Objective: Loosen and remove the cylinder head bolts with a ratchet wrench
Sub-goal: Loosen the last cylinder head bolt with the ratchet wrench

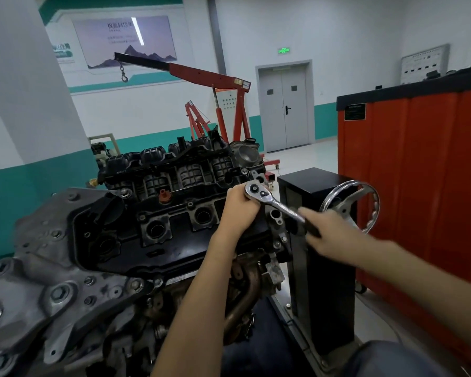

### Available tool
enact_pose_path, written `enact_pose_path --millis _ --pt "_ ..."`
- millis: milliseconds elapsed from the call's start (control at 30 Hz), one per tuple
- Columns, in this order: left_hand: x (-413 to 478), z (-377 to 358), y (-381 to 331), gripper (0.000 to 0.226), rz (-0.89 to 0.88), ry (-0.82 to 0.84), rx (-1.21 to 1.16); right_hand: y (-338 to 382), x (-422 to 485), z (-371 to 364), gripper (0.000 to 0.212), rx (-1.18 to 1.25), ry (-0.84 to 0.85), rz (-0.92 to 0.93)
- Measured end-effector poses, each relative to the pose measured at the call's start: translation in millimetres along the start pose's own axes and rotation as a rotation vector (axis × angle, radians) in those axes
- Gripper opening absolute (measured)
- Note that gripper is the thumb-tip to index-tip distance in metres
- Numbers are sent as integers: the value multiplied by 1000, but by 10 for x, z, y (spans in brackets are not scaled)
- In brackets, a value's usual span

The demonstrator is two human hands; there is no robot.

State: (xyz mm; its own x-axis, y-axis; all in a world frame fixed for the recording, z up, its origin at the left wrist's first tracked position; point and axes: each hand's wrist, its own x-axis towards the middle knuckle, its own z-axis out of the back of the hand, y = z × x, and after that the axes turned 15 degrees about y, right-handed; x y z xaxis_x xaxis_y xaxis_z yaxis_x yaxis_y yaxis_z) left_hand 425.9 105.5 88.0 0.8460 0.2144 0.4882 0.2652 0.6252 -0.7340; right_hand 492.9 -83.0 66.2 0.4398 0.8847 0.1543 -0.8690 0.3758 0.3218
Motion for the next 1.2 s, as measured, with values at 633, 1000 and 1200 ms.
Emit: enact_pose_path --millis 633,1000,1200 --pt "-30 -12 29 57 8 -34 -101 651 -41 -707 21 515 -144 -8" --pt "-42 -27 60 41 -5 -131 -114 34 90 175 17 -270 -121 -15" --pt "-21 -197 64 59 -101 -212 -53 609 -103 -778 15 597 -181 -22"
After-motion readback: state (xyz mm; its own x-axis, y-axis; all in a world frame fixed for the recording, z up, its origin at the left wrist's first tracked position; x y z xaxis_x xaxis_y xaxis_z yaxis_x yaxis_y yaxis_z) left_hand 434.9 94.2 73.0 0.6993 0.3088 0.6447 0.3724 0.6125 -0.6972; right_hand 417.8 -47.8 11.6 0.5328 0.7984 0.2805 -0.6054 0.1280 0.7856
